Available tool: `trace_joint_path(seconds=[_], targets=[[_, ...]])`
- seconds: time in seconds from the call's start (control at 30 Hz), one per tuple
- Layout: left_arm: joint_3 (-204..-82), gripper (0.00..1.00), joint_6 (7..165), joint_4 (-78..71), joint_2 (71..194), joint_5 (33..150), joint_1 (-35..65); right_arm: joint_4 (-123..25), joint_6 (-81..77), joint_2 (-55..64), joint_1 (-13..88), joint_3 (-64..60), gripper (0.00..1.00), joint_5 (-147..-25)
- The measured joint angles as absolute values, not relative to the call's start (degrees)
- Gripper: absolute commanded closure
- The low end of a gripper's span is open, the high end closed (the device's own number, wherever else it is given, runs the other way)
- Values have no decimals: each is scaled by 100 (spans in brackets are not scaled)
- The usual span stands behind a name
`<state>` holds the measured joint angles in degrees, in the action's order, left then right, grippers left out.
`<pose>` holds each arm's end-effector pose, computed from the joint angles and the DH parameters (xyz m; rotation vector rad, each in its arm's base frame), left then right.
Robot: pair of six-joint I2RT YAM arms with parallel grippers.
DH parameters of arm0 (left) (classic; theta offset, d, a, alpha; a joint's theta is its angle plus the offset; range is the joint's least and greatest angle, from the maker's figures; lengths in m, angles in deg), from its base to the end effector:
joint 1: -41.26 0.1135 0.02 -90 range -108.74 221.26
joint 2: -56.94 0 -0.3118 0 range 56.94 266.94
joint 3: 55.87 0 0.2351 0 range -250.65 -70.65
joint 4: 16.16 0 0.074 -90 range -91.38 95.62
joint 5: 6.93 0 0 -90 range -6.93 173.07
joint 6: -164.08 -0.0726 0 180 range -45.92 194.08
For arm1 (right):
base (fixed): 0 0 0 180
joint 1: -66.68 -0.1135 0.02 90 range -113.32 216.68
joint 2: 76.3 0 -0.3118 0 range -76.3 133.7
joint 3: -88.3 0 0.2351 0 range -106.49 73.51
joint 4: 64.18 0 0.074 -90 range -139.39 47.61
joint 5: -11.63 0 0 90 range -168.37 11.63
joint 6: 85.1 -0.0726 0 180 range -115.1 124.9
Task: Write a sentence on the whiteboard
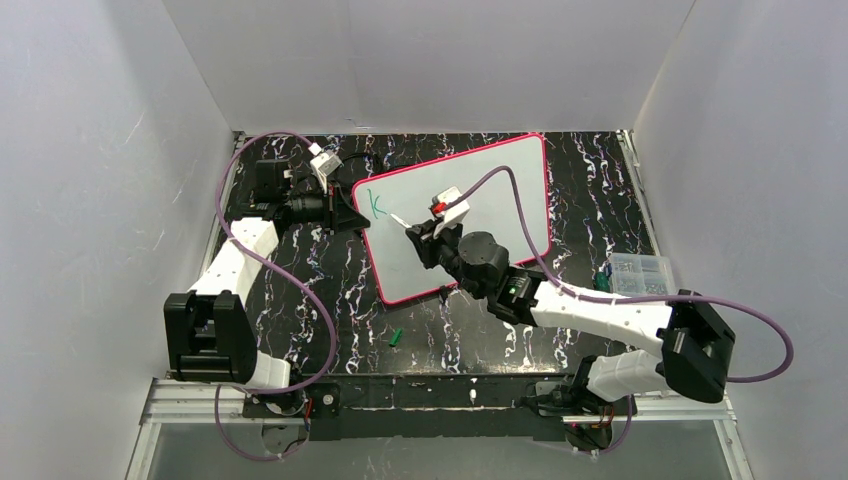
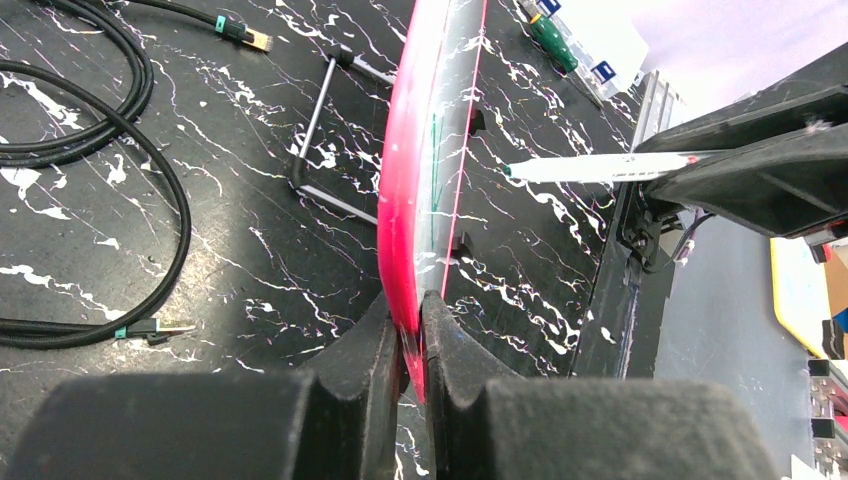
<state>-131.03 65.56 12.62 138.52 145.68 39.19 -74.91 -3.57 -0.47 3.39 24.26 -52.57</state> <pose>0.2932 -0.0751 0.3337 0.7728 1.8391 -1.0997 0.1690 0.2655 0.3652 -0.4126 1.5685 0.6168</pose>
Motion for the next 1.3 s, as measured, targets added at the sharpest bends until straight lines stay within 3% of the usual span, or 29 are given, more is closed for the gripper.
trace_joint_path(seconds=[1.3], targets=[[-13103, 100, 6532, 1290, 13824, 14511, 3911, -7939, 126, 482, 317, 2126, 99, -4866]])
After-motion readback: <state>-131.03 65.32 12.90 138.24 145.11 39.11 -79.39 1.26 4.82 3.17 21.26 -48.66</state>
